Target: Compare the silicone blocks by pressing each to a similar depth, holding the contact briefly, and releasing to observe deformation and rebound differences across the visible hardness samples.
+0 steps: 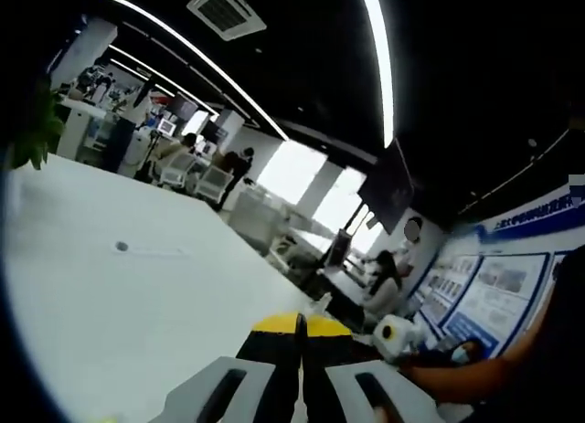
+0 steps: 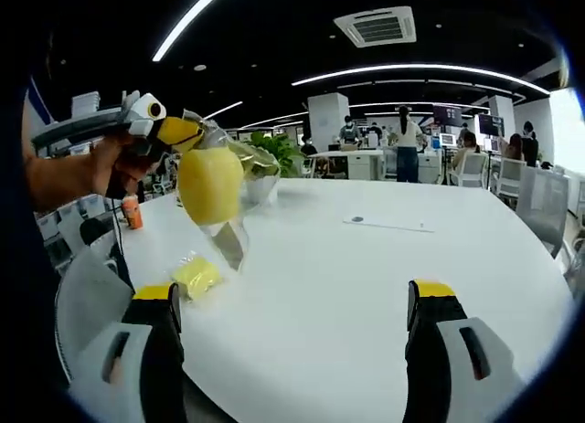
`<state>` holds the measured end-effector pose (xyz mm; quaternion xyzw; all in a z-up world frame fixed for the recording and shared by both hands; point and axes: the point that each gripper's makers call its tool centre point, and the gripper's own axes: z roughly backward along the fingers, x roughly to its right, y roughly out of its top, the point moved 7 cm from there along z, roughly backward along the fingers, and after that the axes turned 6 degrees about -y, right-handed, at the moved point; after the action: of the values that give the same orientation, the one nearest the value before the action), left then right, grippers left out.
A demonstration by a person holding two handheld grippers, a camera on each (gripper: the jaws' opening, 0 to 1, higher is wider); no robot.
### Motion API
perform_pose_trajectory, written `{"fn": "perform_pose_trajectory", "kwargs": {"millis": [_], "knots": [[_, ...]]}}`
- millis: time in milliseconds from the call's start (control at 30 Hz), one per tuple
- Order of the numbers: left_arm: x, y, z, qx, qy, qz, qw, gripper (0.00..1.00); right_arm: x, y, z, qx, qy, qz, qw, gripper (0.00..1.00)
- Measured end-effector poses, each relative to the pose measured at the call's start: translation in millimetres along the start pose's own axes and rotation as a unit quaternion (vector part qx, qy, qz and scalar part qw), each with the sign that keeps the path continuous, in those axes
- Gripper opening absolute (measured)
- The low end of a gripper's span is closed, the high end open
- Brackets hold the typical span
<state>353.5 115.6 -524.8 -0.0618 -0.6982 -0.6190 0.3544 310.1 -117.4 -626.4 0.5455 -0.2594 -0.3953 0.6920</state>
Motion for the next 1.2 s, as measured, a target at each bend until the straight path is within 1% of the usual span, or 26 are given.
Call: {"fn": "perform_pose_trajectory", "kwargs": {"millis": [167, 200, 233, 267, 367, 500, 567, 767, 833, 900, 1100, 1200], "knots": [[-8.1, -11.0, 1, -0.002, 0.008, 0.007, 0.9999, 0.00, 1, -7.5, 3, -0.011, -0.004, -0.008, 0.9999, 0.97], [-12.5, -16.7, 1, -0.001, 0.012, 0.021, 0.9997, 0.00, 0, -7.9, 4, -0.012, -0.005, -0.009, 0.9999, 0.97], [-14.2, -19.6, 1, -0.002, 0.013, 0.021, 0.9997, 0.00, 0, -7.9, 5, -0.012, -0.005, -0.010, 0.9999, 0.97], [-16.0, -22.6, 1, -0.005, 0.015, 0.023, 0.9996, 0.00, -1, -8.1, 5, -0.011, -0.005, -0.010, 0.9999, 0.97], [-21.3, -35.7, -1, -0.025, 0.021, 0.025, 0.9991, 0.00, -3, -11.0, 6, -0.017, -0.003, -0.004, 0.9998, 0.97], [-25.9, -47.7, -3, -0.030, 0.026, 0.038, 0.9985, 0.00, -4, -11.5, 9, -0.016, -0.003, -0.005, 0.9999, 0.97], [-26.9, -51.3, -5, -0.032, 0.026, 0.038, 0.9984, 0.00, -3, -11.3, 11, -0.015, -0.004, -0.007, 0.9999, 0.97], [-35.6, -60.9, -8, -0.028, 0.034, 0.057, 0.9974, 0.00, -1, -13.8, 17, -0.018, -0.008, -0.007, 0.9998, 0.97], [-37.9, -62.9, -8, -0.023, 0.033, 0.068, 0.9969, 0.00, 0, -14.1, 18, -0.018, -0.010, -0.011, 0.9997, 0.97], [-42.4, -64.8, -10, -0.012, 0.034, 0.083, 0.9959, 0.00, -1, -14.2, 19, -0.018, -0.010, -0.012, 0.9997, 0.97], [-50.5, -72.8, -15, -0.018, 0.041, 0.091, 0.9948, 0.00, -1, -18.1, 18, -0.023, -0.008, -0.017, 0.9996, 0.97], [-54.3, -77.6, -16, -0.022, 0.045, 0.095, 0.9942, 0.00, -3, -20.2, 17, -0.029, -0.002, -0.013, 0.9995, 0.97]]}}
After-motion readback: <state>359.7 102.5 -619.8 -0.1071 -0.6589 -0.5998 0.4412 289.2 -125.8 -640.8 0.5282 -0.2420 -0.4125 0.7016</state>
